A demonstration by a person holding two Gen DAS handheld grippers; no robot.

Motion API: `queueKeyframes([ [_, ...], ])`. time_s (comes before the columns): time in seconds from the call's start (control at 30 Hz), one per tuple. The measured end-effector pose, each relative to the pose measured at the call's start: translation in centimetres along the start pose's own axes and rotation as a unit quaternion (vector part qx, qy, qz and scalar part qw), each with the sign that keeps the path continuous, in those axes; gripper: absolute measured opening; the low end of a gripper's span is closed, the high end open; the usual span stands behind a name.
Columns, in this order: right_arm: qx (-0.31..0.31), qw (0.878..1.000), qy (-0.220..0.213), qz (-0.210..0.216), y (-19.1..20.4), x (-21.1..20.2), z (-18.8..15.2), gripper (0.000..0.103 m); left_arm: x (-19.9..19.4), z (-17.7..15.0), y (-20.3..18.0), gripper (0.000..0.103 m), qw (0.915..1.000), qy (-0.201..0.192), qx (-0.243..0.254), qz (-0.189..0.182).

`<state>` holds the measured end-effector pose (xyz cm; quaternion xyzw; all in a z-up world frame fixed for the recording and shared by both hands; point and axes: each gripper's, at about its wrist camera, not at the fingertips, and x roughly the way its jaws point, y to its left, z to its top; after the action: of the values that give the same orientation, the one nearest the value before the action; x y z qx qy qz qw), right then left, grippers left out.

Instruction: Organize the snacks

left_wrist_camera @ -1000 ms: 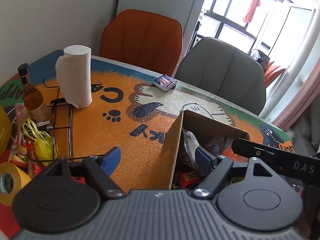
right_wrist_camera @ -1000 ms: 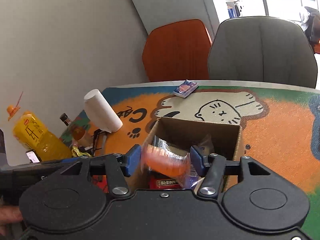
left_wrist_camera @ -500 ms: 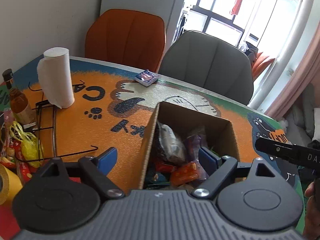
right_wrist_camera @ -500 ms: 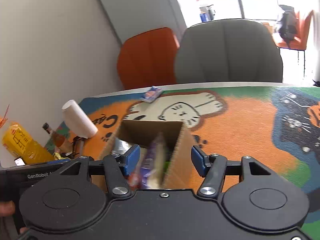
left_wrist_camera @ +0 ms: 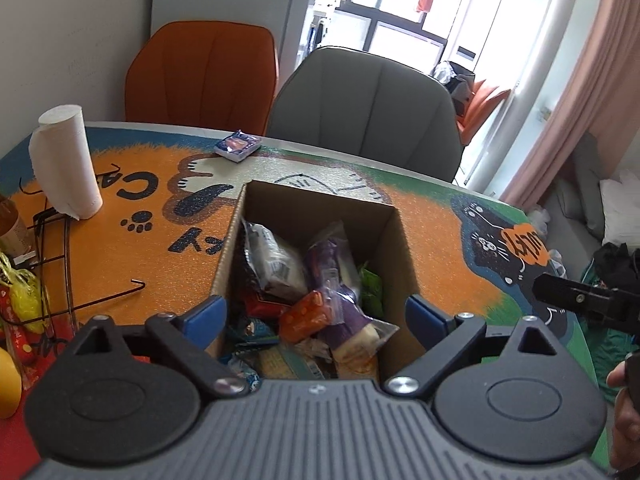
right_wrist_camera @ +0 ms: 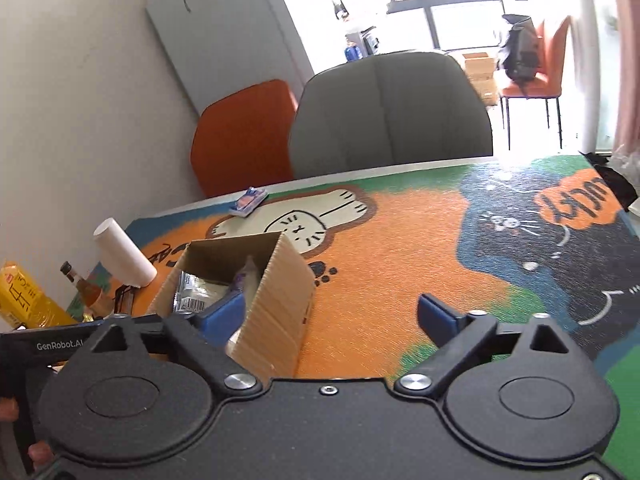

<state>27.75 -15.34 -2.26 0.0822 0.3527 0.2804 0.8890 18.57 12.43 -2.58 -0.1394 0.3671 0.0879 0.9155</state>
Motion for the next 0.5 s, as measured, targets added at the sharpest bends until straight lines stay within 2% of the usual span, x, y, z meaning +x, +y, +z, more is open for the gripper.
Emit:
queueKeyframes([
  [0.17, -0.002, 0.999, -0.030, -0.016, -0.5, -2.3, -1.1, 0.103, -1.0, -1.0, -0.5, 0.101, 0.9999, -0.014, 0.007, -0.004],
  [0.5, -0.021, 0.999, -0.038, -0.027, -0.3, -5.5, -3.4, 0.103, -4.1, -4.2, -2.2, 0.103, 0.9976, -0.029, 0.062, 0.008],
])
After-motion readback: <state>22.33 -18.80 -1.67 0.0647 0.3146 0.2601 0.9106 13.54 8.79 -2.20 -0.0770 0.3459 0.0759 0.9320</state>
